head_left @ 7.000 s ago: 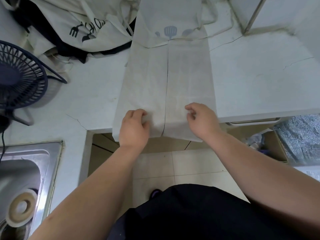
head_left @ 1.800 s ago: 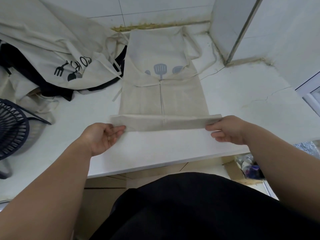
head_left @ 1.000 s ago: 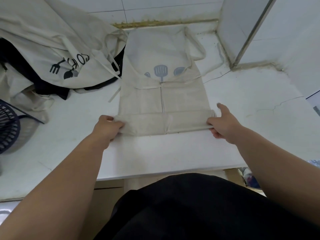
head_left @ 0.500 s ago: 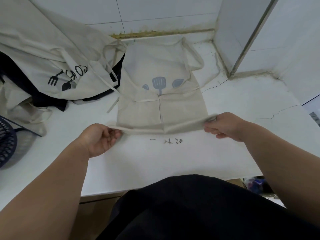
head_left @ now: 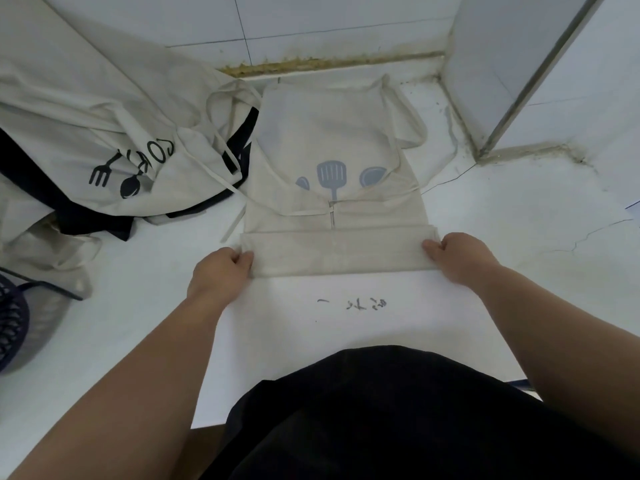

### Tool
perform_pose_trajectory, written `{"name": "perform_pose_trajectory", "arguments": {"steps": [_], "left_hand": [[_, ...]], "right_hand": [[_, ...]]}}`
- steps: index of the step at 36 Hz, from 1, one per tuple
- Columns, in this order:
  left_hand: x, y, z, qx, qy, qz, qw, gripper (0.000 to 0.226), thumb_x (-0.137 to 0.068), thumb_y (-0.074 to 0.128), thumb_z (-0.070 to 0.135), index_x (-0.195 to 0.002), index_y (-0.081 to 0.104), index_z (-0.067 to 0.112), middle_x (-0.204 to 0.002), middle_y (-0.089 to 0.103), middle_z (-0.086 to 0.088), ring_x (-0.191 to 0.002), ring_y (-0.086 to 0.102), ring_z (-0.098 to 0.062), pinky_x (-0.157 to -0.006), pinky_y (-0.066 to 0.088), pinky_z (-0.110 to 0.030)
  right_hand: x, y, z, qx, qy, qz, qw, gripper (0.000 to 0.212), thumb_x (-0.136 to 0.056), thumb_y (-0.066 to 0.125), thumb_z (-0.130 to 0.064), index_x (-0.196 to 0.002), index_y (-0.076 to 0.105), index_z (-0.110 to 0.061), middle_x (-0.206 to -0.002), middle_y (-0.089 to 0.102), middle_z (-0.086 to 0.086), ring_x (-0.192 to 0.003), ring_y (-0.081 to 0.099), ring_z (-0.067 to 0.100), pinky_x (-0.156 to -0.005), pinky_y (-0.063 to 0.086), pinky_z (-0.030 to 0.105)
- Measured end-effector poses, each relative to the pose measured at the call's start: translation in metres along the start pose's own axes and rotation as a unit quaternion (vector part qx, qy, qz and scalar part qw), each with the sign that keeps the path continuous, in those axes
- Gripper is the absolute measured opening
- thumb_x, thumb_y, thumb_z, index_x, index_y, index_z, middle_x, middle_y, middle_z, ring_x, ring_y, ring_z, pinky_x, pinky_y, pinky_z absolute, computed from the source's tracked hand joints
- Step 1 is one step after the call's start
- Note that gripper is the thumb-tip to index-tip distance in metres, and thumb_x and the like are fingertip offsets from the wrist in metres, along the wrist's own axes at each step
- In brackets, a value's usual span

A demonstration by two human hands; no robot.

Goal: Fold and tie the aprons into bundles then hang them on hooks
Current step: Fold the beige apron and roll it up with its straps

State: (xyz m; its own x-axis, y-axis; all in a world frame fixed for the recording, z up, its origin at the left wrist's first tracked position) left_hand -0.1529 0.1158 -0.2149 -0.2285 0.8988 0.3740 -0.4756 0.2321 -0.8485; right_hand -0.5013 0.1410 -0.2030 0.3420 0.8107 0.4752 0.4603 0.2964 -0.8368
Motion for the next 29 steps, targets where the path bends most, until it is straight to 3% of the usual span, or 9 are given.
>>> {"name": "perform_pose_trajectory", "arguments": {"steps": [2, 5, 8, 10, 12, 14, 18, 23, 29], "left_hand": [[0.000, 0.002, 0.003, -0.018, -0.011, 0.018, 1.000, 0.034, -0.096, 0.047, 0.042, -0.084, 0.055, 0.011, -0.092, 0.059, -0.010, -0.087, 0.053, -0.029, -0.071, 0.041, -0.033], [0.007, 0.003, 0.013, -0.033, -0.007, 0.083, 0.996, 0.042, -0.093, 0.054, 0.031, -0.124, 0.047, 0.003, -0.124, 0.047, -0.019, -0.114, 0.045, -0.037, -0.086, 0.041, -0.043], [0.016, 0.006, 0.031, -0.072, 0.160, 0.110, 0.978, 0.046, -0.094, 0.046, 0.018, -0.139, 0.043, 0.010, -0.142, 0.040, -0.016, -0.126, 0.039, -0.037, -0.096, 0.037, -0.044], [0.021, 0.015, 0.043, -0.097, 0.298, 0.055, 0.948, 0.047, -0.097, 0.034, 0.030, -0.139, 0.047, 0.016, -0.151, 0.035, -0.016, -0.136, 0.035, -0.036, -0.106, 0.031, -0.047], [0.027, 0.027, 0.053, -0.185, 0.355, -0.047, 0.915, 0.054, -0.101, 0.019, 0.046, -0.150, 0.025, 0.027, -0.162, 0.005, -0.004, -0.148, 0.005, -0.025, -0.117, 0.007, -0.045], [0.028, 0.037, 0.054, -0.247, 0.332, -0.129, 0.901, 0.059, -0.099, 0.012, 0.055, -0.153, -0.002, 0.033, -0.160, -0.017, 0.006, -0.147, -0.016, -0.015, -0.119, -0.009, -0.042], [0.019, 0.036, 0.040, -0.239, 0.276, -0.138, 0.920, 0.067, -0.094, 0.012, 0.064, -0.150, -0.014, 0.037, -0.156, -0.028, 0.007, -0.144, -0.025, -0.015, -0.118, -0.012, -0.041], [0.008, 0.021, 0.024, -0.238, 0.245, -0.131, 0.931, 0.084, -0.089, 0.025, 0.072, -0.150, -0.017, 0.031, -0.155, -0.030, 0.004, -0.144, -0.025, -0.013, -0.119, -0.011, -0.035], [0.003, 0.001, 0.036, -0.239, 0.250, -0.122, 0.930, 0.105, -0.077, 0.053, 0.074, -0.153, 0.009, 0.017, -0.161, 0.003, 0.004, -0.148, 0.006, -0.014, -0.120, 0.005, -0.034]], "right_hand": [[-0.002, 0.002, -0.004, 0.013, 0.015, 0.002, 1.000, 0.037, -0.098, 0.038, -0.038, -0.084, 0.049, -0.006, -0.089, 0.055, 0.012, -0.086, 0.049, 0.030, -0.073, 0.039, 0.033], [0.002, 0.001, -0.014, 0.018, 0.035, 0.037, 0.999, 0.033, -0.095, 0.045, -0.030, -0.118, 0.043, -0.008, -0.112, 0.053, 0.015, -0.108, 0.051, 0.035, -0.085, 0.041, 0.039], [0.007, 0.000, -0.031, 0.115, -0.066, 0.088, 0.987, 0.044, -0.092, 0.045, -0.015, -0.136, 0.041, -0.021, -0.131, 0.046, 0.011, -0.121, 0.043, 0.033, -0.096, 0.036, 0.038], [0.010, 0.007, -0.042, 0.140, -0.155, 0.067, 0.976, 0.043, -0.096, 0.042, -0.019, -0.138, 0.043, -0.027, -0.140, 0.042, 0.006, -0.129, 0.038, 0.027, -0.103, 0.030, 0.035], [0.011, 0.018, -0.049, 0.142, -0.194, 0.013, 0.971, 0.042, -0.099, 0.038, -0.031, -0.141, 0.039, -0.029, -0.151, 0.031, 0.004, -0.138, 0.029, 0.023, -0.110, 0.021, 0.035], [0.012, 0.029, -0.049, 0.139, -0.189, -0.029, 0.972, 0.048, -0.099, 0.032, -0.042, -0.146, 0.027, -0.031, -0.157, 0.015, 0.004, -0.142, 0.020, 0.023, -0.115, 0.012, 0.037], [0.013, 0.029, -0.041, 0.160, -0.170, -0.051, 0.971, 0.062, -0.097, 0.026, -0.055, -0.150, 0.007, -0.028, -0.159, -0.003, 0.001, -0.143, 0.012, 0.025, -0.116, 0.003, 0.036], [0.016, 0.019, -0.039, 0.173, -0.160, -0.108, 0.966, 0.098, -0.080, 0.048, -0.073, -0.151, -0.004, -0.029, -0.159, -0.014, -0.001, -0.146, -0.001, 0.024, -0.117, 0.000, 0.035], [0.014, 0.006, -0.047, 0.191, -0.168, -0.089, 0.963, 0.086, -0.081, 0.046, -0.072, -0.150, 0.012, -0.034, -0.159, 0.003, -0.003, -0.145, 0.014, 0.021, -0.116, 0.010, 0.038]]}}
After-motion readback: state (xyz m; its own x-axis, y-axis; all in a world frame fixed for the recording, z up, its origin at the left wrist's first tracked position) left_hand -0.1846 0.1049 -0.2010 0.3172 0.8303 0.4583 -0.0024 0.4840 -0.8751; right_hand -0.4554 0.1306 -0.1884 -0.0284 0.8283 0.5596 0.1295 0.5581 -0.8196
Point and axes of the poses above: each hand's wrist, its own x-axis away from the middle knuckle, its own y-axis out of the palm, z = x × y, the point moved 1 cm from there along -x, towards the middle knuckle
